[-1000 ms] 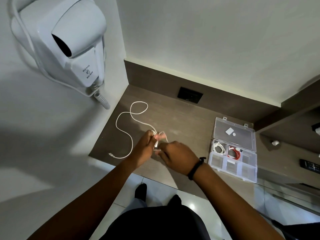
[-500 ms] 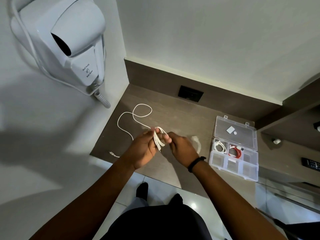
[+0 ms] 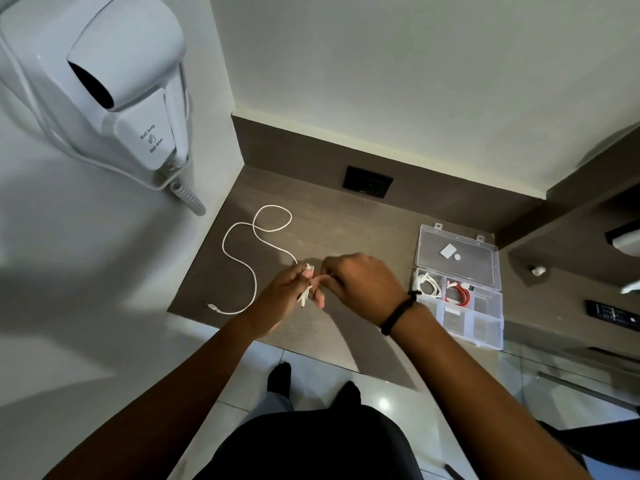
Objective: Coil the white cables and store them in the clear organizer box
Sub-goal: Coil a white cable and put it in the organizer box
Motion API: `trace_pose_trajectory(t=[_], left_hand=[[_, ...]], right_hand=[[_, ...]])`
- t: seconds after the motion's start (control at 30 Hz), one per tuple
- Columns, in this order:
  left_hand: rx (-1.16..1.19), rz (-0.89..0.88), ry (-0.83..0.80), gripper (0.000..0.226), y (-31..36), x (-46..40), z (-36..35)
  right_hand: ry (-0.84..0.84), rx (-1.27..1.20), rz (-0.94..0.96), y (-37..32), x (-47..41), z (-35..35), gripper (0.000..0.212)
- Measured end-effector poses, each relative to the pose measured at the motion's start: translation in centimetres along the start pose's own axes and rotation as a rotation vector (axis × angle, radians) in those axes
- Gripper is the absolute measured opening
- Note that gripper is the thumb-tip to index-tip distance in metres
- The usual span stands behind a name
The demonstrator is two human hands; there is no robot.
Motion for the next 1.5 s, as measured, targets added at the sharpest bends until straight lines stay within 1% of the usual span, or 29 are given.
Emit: trace_pose_trajectory(t=[0.07,0.17,0.23,0.33,0.4,0.5,0.57,0.7,0.77,0.8,0.87,0.93,1.0,1.07,1.17,1.23,1.27,1.3,1.37,1.4,1.43,1.47,1.5], left_hand=[[0.142,0.051,-0.122,0.035,-0.4,0.3,-0.9],[0.463,0.114,-0.260,0.036,-0.3,1.2,-2.1],[0.609,0.106,-0.311,0.035,0.6,1.5,-2.5],[0.731,0.070,-0.275,0.026,1.8,1.1,-2.9],[0.808,0.042,-0.202,0.021,2.0,0.8,-2.5],[0.788,-0.024,-0.130,0.017,1.8,0.4,-1.7],[0.740,-0.052,-0.064,0.019,1.4,0.0,-1.2],[0.507,-0.066,0.072,0.021,0.4,0.0,-1.5],[0.457,-0.075,0.092,0.025,0.2,0.2,-2.0],[0.453,-0.073,0.094,0.026,0.2,0.3,-2.2],[0.491,-0.051,0.101,0.026,0.3,0.3,-2.4],[0.585,-0.017,0.105,0.026,0.3,0.3,-2.7],[0.659,0.018,0.097,0.027,0.0,0.4,-3.3],[0.721,0.056,0.095,0.028,-0.6,0.5,-4.1],[0.806,0.140,0.149,0.032,-1.6,0.3,-4.9],[0.834,0.185,0.169,0.036,-2.0,0.0,-5.4],[0.855,0.202,0.163,0.039,-2.2,-0.2,-5.7],[0.864,0.213,0.143,0.041,-2.3,-0.3,-5.9],[0.860,0.242,0.066,0.042,-2.3,-0.5,-6.2],[0.879,0.251,0.010,0.043,-2.3,-0.6,-6.4],[0.918,0.249,-0.046,0.045,-2.2,-0.8,-6.5],[0.948,0.245,-0.077,0.044,-2.2,-1.0,-6.6],[0.946,0.245,-0.097,0.037,-2.3,-1.2,-6.7]], right_hand=[[0.037,-0.018,-0.015,1.4,-0.6,1.3,0.036],[0.137,-0.240,-0.075,3.5,-0.7,1.2,0.043],[0.235,-0.421,-0.142,4.2,-0.2,-0.2,0.034],[0.319,-0.604,-0.293,3.6,1.4,-4.1,0.026],[0.300,-0.640,-0.342,2.3,2.3,-6.5,0.022],[0.241,-0.615,-0.345,0.1,2.9,-8.1,0.021],[0.229,-0.557,-0.332,-0.8,3.2,-8.1,0.017],[0.290,-0.343,-0.360,-0.9,3.9,-6.2,0.014],[0.312,-0.315,-0.372,-0.5,3.9,-5.4,0.010],[0.323,-0.342,-0.365,-0.5,3.9,-5.2,0.010],[0.356,-0.422,-0.341,-0.5,4.1,-4.9,0.010],[0.410,-0.518,-0.340,-0.4,4.4,-4.8,0.011],[0.490,-0.578,-0.370,-0.2,4.8,-4.6,0.020],[0.546,-0.548,-0.422,0.1,5.2,-4.7,0.034],[0.550,-0.440,-0.494,0.0,5.6,-5.0,0.042],[0.558,-0.465,-0.579,0.5,6.3,-5.3,0.052],[0.531,-0.574,-0.626,0.8,6.7,-5.9,0.057],[0.476,-0.773,-0.662,1.0,6.9,-6.6,0.057],[0.373,-1.362,-0.671,0.4,7.2,-8.1,0.040],[0.368,-1.623,-0.686,0.1,7.6,-8.5,0.033],[0.404,-1.794,-0.725,0.2,8.2,-8.7,0.030],[0.461,-1.870,-0.790,0.6,9.0,-9.0,0.026],[0.522,-1.907,-0.853,1.0,9.7,-9.2,0.021]])
Point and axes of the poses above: each hand's wrist, its own x-axis away from the middle knuckle, its own z-axis out of the back of the hand, y = z × x, the point moved 6 cm from there along -x, towards the middle knuckle, and after that the axes turned 8 degrees about z, right-handed, at the moved point
